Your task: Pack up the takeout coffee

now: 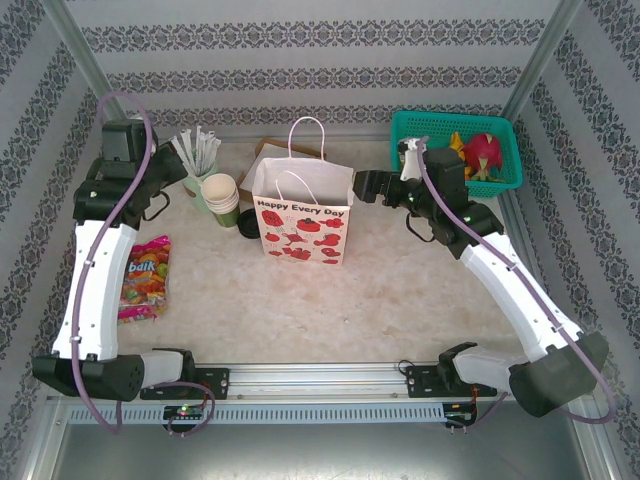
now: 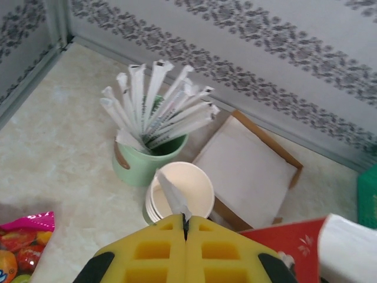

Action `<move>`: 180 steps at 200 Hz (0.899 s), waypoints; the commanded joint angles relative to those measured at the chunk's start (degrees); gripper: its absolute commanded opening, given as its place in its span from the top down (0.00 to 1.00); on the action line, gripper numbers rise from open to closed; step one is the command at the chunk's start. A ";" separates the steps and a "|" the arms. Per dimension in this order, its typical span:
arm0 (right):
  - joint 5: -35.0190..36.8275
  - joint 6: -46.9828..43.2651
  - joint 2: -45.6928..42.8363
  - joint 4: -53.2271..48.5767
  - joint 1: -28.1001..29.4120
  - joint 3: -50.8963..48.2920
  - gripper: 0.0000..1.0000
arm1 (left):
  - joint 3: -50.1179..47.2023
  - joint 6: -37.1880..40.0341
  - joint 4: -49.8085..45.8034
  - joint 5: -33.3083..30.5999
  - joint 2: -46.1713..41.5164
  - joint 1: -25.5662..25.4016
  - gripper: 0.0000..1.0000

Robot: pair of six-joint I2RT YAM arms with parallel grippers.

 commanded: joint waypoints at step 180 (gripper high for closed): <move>-1.16 -1.69 -1.49 -0.14 -0.36 2.20 0.02 | 33.51 25.58 -15.65 16.45 10.29 -15.52 1.00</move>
